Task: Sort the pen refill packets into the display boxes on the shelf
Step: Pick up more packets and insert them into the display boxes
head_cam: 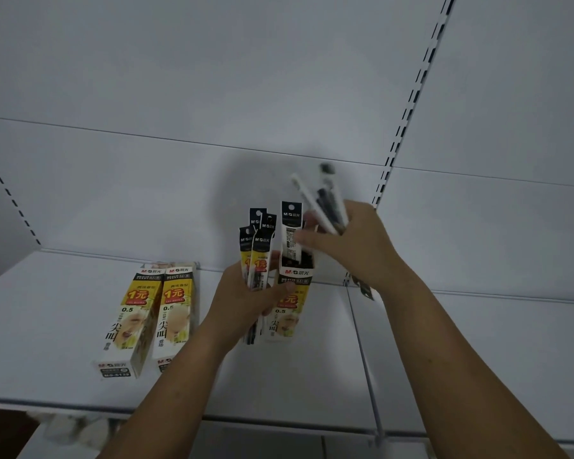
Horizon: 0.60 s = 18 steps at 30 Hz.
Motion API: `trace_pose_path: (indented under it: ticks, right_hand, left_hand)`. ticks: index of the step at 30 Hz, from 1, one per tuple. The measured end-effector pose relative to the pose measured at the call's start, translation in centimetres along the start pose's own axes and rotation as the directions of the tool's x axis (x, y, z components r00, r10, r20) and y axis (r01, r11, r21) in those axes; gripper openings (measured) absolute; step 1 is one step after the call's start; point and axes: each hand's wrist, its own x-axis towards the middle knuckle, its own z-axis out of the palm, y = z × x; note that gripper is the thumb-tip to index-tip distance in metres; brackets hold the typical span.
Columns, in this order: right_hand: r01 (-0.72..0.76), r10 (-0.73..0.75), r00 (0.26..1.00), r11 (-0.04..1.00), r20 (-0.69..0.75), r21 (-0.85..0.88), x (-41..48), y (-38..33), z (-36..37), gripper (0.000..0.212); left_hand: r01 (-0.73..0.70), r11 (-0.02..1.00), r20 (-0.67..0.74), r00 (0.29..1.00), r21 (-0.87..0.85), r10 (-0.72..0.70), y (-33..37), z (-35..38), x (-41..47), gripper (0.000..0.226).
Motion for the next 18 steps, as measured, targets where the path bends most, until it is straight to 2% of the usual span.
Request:
trace_pose_path:
  ticks: [3, 8, 10, 12, 14, 18]
  right_hand:
    - [0.046, -0.044, 0.995, 0.999, -0.091, 0.021, 0.1, -0.4, -0.2, 0.018]
    - [0.044, -0.039, 0.998, 0.993, 0.049, -0.110, 0.0, 0.0, 0.4, 0.011]
    - [0.087, -0.081, 0.995, 0.987, 0.055, -0.135, -0.2, -0.2, 0.7, 0.017]
    - [0.096, -0.097, 0.995, 0.994, -0.009, -0.058, -0.1, -0.6, 1.0, 0.025]
    - [0.110, -0.112, 0.993, 0.992, -0.030, -0.056, 0.2, -0.9, 1.1, 0.024]
    - [0.121, -0.088, 0.988, 0.948, 0.124, -0.295, 0.2, 0.0, 0.9, 0.022]
  left_hand:
    - [-0.001, 1.000, -0.007, 1.000, 0.013, 0.001, 0.0, 0.0, -0.1, 0.014]
    - [-0.004, 1.000, -0.028, 1.000, -0.001, 0.004, 0.2, 0.1, -0.1, 0.014]
    - [-0.002, 1.000, -0.029, 1.000, -0.003, 0.002, 0.2, 0.2, -0.1, 0.015]
    - [-0.001, 1.000, -0.021, 1.000, 0.001, 0.001, 0.4, 0.3, -0.2, 0.017]
    - [-0.002, 1.000, -0.020, 1.000, 0.004, 0.002, 0.5, 0.4, -0.3, 0.016]
    - [0.016, 1.000, -0.063, 0.998, -0.014, -0.017, 0.3, 0.2, -0.4, 0.017]
